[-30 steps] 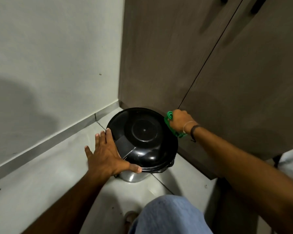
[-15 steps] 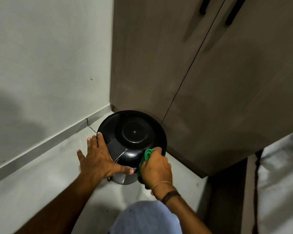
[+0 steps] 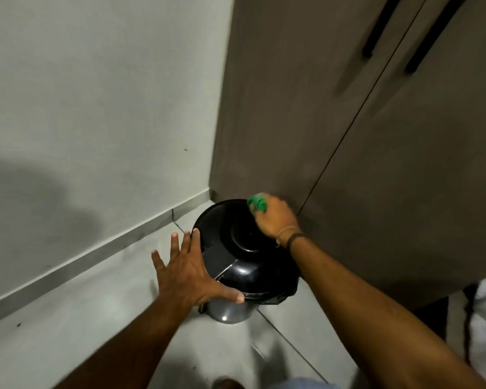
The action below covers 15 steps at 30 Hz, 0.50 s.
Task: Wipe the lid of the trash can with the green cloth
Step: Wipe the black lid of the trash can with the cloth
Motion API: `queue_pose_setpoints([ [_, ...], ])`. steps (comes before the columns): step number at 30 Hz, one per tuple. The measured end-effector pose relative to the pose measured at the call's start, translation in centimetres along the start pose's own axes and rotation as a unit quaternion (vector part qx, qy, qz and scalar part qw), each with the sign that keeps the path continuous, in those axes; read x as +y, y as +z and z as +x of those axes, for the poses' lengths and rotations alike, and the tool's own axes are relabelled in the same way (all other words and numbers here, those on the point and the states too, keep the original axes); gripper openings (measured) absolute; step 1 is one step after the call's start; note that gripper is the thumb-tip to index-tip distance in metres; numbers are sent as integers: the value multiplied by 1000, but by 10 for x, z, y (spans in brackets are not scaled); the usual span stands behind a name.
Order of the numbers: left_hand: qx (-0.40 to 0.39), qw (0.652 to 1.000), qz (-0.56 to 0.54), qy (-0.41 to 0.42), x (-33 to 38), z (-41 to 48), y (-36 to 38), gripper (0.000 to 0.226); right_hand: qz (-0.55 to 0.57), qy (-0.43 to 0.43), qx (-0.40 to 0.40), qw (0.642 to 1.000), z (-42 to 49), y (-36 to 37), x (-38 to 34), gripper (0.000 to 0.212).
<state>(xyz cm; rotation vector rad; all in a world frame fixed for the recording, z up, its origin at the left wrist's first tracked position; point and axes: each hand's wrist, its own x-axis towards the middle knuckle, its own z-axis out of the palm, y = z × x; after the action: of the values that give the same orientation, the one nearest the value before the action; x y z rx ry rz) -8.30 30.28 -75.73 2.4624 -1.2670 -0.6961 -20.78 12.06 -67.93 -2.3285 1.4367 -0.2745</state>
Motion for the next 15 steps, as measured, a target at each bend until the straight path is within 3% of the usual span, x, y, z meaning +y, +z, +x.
queue_pose_setpoints([
  [4, -2, 1000, -3, -10, -1, 6, 2, 194, -92, -121, -6, 988, -5, 59, -1, 59],
  [9, -11, 999, 17, -36, -1, 7, 4, 196, -77, -205, -40, 975, -44, 61, 7, 60],
  [15, -10, 1000, 5, -29, -3, 6, 4, 192, -72, -207, -25, 975, -114, 38, 60, 77],
])
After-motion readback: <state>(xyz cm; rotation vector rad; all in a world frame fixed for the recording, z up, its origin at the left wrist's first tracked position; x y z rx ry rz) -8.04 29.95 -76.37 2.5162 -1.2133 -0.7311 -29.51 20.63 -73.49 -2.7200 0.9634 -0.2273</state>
